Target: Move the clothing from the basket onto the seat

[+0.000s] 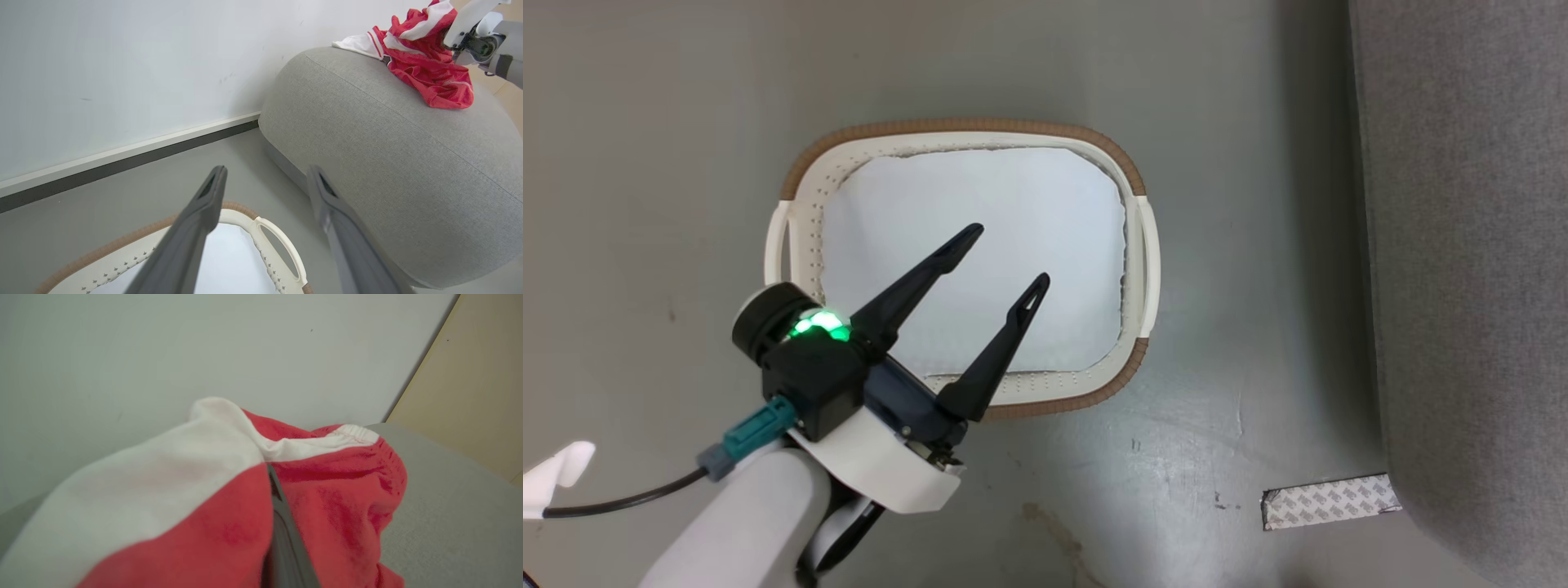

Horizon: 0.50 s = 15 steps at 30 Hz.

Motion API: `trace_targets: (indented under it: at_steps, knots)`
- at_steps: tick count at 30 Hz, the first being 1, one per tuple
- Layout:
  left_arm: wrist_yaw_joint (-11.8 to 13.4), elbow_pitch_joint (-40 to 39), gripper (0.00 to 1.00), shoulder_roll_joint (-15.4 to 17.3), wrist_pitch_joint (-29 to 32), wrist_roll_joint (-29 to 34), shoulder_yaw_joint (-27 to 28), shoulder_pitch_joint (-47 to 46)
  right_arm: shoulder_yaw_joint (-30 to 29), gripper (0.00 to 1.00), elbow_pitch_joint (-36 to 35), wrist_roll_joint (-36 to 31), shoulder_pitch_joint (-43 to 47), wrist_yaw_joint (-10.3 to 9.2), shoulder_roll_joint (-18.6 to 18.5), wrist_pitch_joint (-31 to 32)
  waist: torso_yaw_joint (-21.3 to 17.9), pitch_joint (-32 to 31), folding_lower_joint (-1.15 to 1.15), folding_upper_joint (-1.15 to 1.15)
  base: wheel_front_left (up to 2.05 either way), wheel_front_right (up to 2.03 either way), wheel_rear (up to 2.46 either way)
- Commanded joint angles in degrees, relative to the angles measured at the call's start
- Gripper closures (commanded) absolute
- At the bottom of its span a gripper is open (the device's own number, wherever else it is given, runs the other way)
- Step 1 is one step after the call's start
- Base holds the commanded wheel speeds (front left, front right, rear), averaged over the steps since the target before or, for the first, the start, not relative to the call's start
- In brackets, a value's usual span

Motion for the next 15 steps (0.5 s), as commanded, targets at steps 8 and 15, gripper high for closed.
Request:
trace_targets:
  at_steps: [8, 15]
  knots:
    - [1.7, -0.1, 0.0, 1.6, 1.0, -0.4, 0.9, 1.7, -3.3, 0.0, 5.0, -5.8, 2.3, -0.15, 7.0, -6.7, -2.9, -2.5, -0.01, 0.0, 0.0, 0.0, 0.0]
    - [3.4, 1.9, 0.0, 1.4, 0.3, -1.7, 1.4, 4.5, 4.3, 0.0, 8.6, -6.2, 9.7, -0.15, 9.1, -10.2, -5.5, -9.9, -0.01, 0.0, 0.0, 0.0, 0.0]
